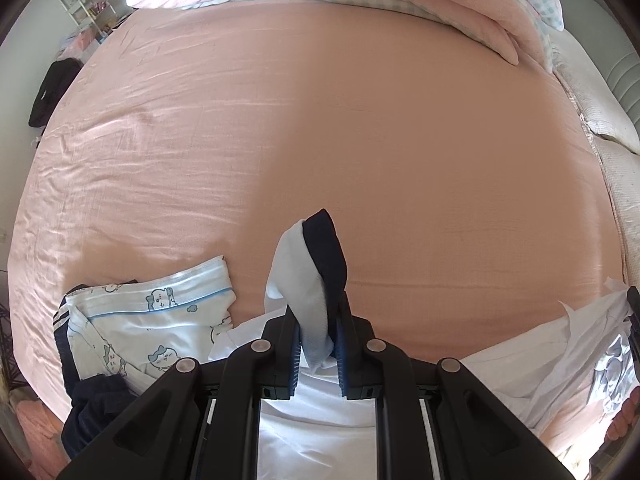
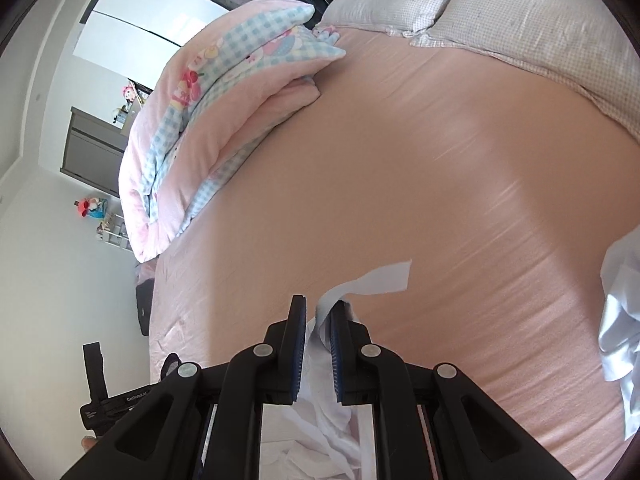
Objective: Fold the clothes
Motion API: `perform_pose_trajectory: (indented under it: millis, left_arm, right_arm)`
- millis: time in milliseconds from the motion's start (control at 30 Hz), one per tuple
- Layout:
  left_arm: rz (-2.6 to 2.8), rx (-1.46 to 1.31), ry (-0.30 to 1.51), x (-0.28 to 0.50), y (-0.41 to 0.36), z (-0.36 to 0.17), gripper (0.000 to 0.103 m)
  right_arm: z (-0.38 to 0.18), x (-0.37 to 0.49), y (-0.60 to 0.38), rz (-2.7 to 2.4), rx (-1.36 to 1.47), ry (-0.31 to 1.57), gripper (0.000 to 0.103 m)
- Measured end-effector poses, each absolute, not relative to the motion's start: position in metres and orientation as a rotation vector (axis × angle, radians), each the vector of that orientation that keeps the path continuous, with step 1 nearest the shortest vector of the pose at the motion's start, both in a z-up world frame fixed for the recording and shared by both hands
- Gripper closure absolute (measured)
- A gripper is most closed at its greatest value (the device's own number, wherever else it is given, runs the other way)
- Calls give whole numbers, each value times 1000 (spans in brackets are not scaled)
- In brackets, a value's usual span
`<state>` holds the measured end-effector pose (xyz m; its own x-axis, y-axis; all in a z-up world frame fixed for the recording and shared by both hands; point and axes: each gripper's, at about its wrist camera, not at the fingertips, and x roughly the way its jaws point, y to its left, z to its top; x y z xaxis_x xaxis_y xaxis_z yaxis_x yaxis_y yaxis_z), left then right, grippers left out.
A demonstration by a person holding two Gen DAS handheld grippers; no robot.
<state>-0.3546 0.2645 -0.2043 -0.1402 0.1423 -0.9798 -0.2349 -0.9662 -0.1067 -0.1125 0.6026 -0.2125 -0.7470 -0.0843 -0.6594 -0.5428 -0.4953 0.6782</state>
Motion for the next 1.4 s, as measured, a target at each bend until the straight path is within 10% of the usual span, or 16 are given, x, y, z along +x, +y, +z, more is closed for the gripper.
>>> perform_pose_trajectory:
  millis: [767, 900, 967, 1033, 1167, 1400]
  left_arm:
    - [2224, -1842, -91, -375, 256, -180, 94]
    - [2139, -1893, -160, -366, 251, -180, 93]
    - [2110, -1899, -185, -359, 249, -177, 92]
    - [2082, -1910, -192, -351, 248, -175, 86]
    - [2077, -1915, -57, -325, 253, -174, 29]
    - [2094, -1794, 252, -265, 267, -166, 25]
  right_arm:
    - [-227, -131, 625, 2204, -1135, 1296, 91]
    - [-210, -129, 616, 2203, -1185, 1222, 36]
    - [-195, -125, 609, 2234, -1166, 1172, 26]
    - [-185, -120, 603, 2246, -1171, 1161, 26]
    - [-175, -108, 586, 2254, -1207, 1149, 26]
    - [-176, -80, 552, 2225, -1273, 1103, 25]
